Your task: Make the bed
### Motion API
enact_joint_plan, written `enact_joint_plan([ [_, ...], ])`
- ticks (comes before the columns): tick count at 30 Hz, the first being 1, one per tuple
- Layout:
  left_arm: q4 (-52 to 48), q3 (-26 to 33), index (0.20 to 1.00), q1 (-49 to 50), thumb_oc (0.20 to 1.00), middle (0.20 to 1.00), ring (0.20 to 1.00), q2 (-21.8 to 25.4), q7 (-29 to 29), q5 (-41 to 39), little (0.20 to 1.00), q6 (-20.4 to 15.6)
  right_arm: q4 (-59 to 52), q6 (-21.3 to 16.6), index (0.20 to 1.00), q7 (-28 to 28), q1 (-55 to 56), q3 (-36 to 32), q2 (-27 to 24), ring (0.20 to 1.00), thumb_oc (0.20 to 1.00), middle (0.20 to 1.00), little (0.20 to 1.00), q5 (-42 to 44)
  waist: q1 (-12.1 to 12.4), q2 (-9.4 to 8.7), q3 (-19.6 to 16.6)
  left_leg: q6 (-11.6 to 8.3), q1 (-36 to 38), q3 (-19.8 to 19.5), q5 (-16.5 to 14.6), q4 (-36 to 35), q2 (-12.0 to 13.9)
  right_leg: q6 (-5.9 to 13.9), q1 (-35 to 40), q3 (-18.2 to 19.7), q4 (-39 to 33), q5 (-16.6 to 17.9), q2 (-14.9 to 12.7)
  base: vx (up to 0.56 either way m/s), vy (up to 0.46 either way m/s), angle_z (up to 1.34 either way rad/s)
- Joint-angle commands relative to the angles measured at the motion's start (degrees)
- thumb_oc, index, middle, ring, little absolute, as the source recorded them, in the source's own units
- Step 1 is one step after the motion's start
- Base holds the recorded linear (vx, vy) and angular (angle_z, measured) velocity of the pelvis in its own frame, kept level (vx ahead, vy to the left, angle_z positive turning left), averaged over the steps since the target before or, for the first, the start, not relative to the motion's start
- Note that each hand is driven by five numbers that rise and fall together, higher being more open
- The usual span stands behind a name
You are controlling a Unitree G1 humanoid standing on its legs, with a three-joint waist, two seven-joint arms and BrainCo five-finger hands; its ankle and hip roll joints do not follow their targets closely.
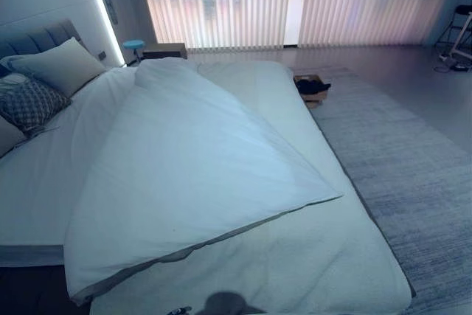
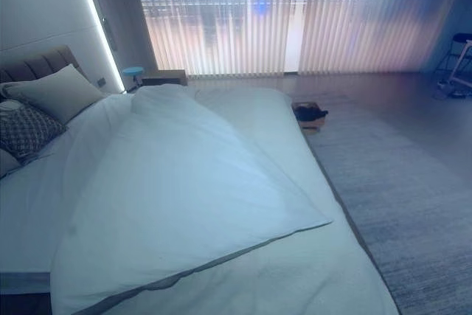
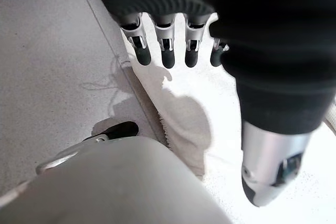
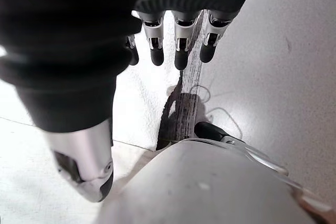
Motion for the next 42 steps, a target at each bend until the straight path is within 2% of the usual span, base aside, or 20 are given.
enact_joint_plan([
  [1,2.9,-0.4,1.000,-3.7,1.000,1.000,1.000,-2.1,-0.1,-0.8,1.000,-0.9,0.9,-0.5,1.000,0.0,-4.0,2.8,0.3,1.000,1.000,1.000,1.000,-1.2,0.1,-3.36,0.3,0.48,-1.1,0.6,-0.3,-0.3,-2.2,5.06,1.7,-1.7,0.6,-1.8,-1.9,0.00,0.000,0.00],
  [12,3.5,1.4,1.000,-3.5,1.000,1.000,1.000,-2.1,0.9,-2.5,1.000,-0.8,0.7,-0.7,1.000,-0.3,-4.1,2.2,0.2,1.000,1.000,1.000,1.000,-0.4,0.5,-3.50,0.6,0.77,-0.7,0.3,-0.6,-0.3,-2.4,5.11,2.3,-1.9,0.6,-2.0,-2.2,0.03,0.005,0.00],
  [18,3.5,2.7,1.000,-3.0,1.000,1.000,1.000,-2.0,1.7,-3.9,1.000,-0.9,-0.8,-1.3,1.000,-0.2,-4.1,0.6,0.7,1.000,1.000,1.000,1.000,3.9,0.5,-3.43,0.5,1.00,-0.4,0.6,-1.0,-0.1,-2.6,5.21,2.6,-1.8,0.6,-2.1,-2.3,0.04,0.015,0.00],
  [22,3.0,3.3,1.000,-3.1,1.000,1.000,1.000,-1.9,3.3,-5.3,1.000,-1.3,-5.5,-3.1,1.000,-0.2,-4.9,-2.4,1.9,1.000,1.000,1.000,1.000,14.7,0.4,-3.17,1.1,1.27,-0.6,0.8,-1.3,0.3,-2.8,5.26,2.3,-1.2,0.7,-2.1,-2.5,0.02,0.022,-0.02],
  [28,1.6,2.6,1.000,-3.3,1.000,1.000,1.000,-1.7,4.7,-6.9,1.000,-1.8,-14.1,-4.6,1.000,-0.4,-5.8,-3.3,2.5,1.000,1.000,1.000,1.000,24.1,0.4,-2.96,2.3,1.32,-1.4,1.1,-1.2,0.4,-2.9,5.42,1.3,-1.1,0.9,-2.0,-2.7,0.01,0.026,-0.10],
  [29,1.3,2.3,1.000,-3.7,1.000,1.000,1.000,-1.7,5.3,-7.6,1.000,-1.9,-17.2,-5.1,1.000,-0.8,-6.8,-3.8,2.5,1.000,1.000,1.000,1.000,28.2,0.4,-2.84,3.1,1.30,-2.1,1.2,-1.0,0.4,-2.9,5.46,0.6,-1.1,1.0,-1.8,-2.8,0.00,0.000,0.00],
  [32,0.9,1.8,1.000,-4.2,1.000,1.000,1.000,-1.7,5.8,-8.5,1.000,-2.0,-18.6,-5.8,1.000,-1.2,-8.7,-4.9,2.6,1.000,1.000,1.000,1.000,33.2,0.5,-2.67,4.0,1.25,-2.9,1.3,-0.8,0.5,-3.0,5.48,-0.2,-1.2,1.1,-1.6,-2.9,-0.03,0.015,0.01],
  [35,0.1,0.1,1.000,-6.4,1.000,1.000,1.000,-2.0,7.2,-10.8,1.000,-2.3,-20.1,-7.8,1.000,-2.8,-14.7,-7.1,3.0,1.000,1.000,1.000,1.000,43.5,0.8,-2.25,6.9,1.21,-6.4,1.1,-0.2,1.3,-3.0,5.46,-3.6,-1.1,1.7,-0.8,-3.2,-0.11,0.015,0.00],
  [39,-0.9,-1.2,1.000,-8.0,1.000,1.000,1.000,-2.2,8.4,-12.6,1.000,-2.4,-21.5,-9.5,1.000,-4.6,-19.6,-8.7,3.3,1.000,1.000,1.000,1.000,49.7,1.1,-1.90,9.2,1.19,-9.6,1.0,0.5,2.0,-3.2,5.39,-6.9,-0.8,2.4,-0.1,-3.4,-0.10,0.016,-0.03],
  [42,-2.1,-3.2,1.000,-9.9,1.000,1.000,1.000,-2.4,9.9,-14.6,1.000,-2.6,-21.5,-12.4,1.000,-8.2,-28.0,-11.0,3.0,1.000,1.000,1.000,1.000,56.4,1.7,-1.25,12.0,1.20,-13.6,0.8,1.5,2.4,-3.3,5.38,-11.3,0.1,3.0,1.1,-3.5,-0.06,0.016,0.00],
])
